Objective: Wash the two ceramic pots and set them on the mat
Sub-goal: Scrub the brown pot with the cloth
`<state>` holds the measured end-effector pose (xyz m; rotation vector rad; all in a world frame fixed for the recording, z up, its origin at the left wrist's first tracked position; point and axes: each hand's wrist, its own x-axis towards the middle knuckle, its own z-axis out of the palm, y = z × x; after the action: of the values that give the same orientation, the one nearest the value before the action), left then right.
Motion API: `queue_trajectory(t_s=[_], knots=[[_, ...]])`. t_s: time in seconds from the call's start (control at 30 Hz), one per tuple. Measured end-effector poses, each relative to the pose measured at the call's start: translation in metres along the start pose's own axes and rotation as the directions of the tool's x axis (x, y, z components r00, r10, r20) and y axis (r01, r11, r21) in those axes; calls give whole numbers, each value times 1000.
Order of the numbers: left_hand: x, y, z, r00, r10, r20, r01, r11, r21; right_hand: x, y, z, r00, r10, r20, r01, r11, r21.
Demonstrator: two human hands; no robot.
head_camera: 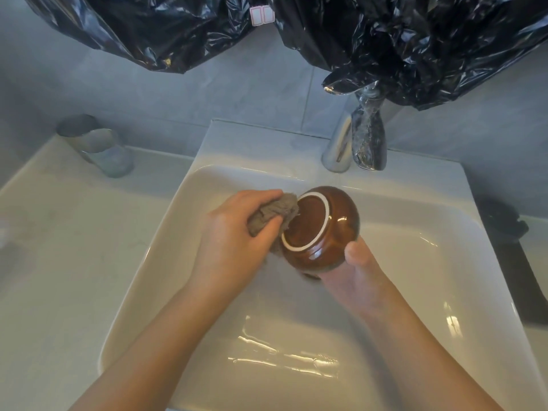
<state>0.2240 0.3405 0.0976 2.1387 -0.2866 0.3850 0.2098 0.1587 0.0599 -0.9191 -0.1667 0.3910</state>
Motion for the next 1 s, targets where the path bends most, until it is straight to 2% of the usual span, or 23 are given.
queue_trajectory(t_s=[0.17, 0.33, 0.47, 0.57, 0.67, 0.8, 0.9, 1.0], knots=[[0, 12, 8, 995, -95, -5, 95, 995, -27, 2, 3, -1, 999, 20, -48, -23, 997, -79], [1, 25, 12, 999, -47, 23, 49, 995, -91, 1, 4, -7, 987, -28, -161, -7, 978, -210], [2, 25, 7, 986, -72, 152, 102, 975, -197, 2, 3, -7, 985, -41, -167, 17, 990, -138], [6, 14, 5, 960, 97, 262, -32, 970, -242, 4, 0, -9, 991, -48, -121, 43, 998, -44], [10, 9, 8, 953, 105, 283, -7, 945, -327, 6, -1, -7, 999, -31, -42, 31, 1000, -5], [17, 11, 14, 978, 114, 177, -67, 965, -252, 7, 0, -6, 998, -6, -58, 8, 1000, 23], [21, 10, 16, 984, 128, 123, -116, 988, -97, 8, 0, -6, 997, -2, -83, 4, 1000, 23], [20, 5, 14, 980, 141, 138, -149, 988, 49, 8, 0, -7, 996, -3, -93, 5, 1000, 22]])
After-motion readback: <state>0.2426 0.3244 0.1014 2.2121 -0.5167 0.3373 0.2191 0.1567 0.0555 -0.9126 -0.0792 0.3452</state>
